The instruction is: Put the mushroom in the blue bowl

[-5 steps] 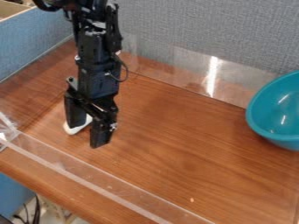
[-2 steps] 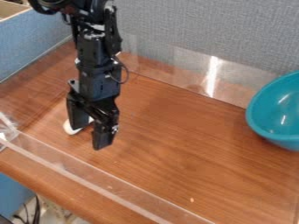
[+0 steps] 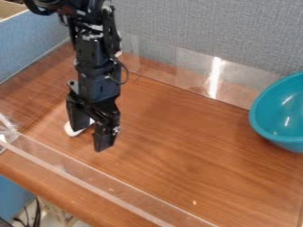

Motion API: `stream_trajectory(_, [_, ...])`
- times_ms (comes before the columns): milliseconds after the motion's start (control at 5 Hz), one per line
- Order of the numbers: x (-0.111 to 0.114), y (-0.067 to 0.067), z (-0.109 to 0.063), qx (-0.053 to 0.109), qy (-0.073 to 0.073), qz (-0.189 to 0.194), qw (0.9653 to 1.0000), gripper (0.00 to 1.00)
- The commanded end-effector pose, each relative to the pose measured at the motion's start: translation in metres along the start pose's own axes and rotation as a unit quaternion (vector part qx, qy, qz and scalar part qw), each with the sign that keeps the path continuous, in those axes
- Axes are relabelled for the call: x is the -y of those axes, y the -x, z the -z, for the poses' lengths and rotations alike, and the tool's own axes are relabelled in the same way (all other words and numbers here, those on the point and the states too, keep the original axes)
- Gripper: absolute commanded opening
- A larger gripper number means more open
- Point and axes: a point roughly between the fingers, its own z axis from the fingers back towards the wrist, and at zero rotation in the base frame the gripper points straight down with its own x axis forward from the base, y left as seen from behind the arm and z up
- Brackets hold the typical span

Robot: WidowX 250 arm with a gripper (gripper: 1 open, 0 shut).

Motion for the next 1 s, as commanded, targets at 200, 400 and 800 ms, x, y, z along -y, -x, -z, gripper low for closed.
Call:
stream_trajectory(200, [-0.0056, -0.0022, -0.0186, 0.046, -0.02, -0.003, 0.9987, 1.0])
stream_trajectory(400, [-0.0059, -0.0027, -0.0185, 0.051, -0.022, -0.003, 0.9984, 1.0])
stream_trajectory(800, [-0.0065, -0.0037, -0.0182, 0.06, -0.025, -0.005, 0.9979, 1.0])
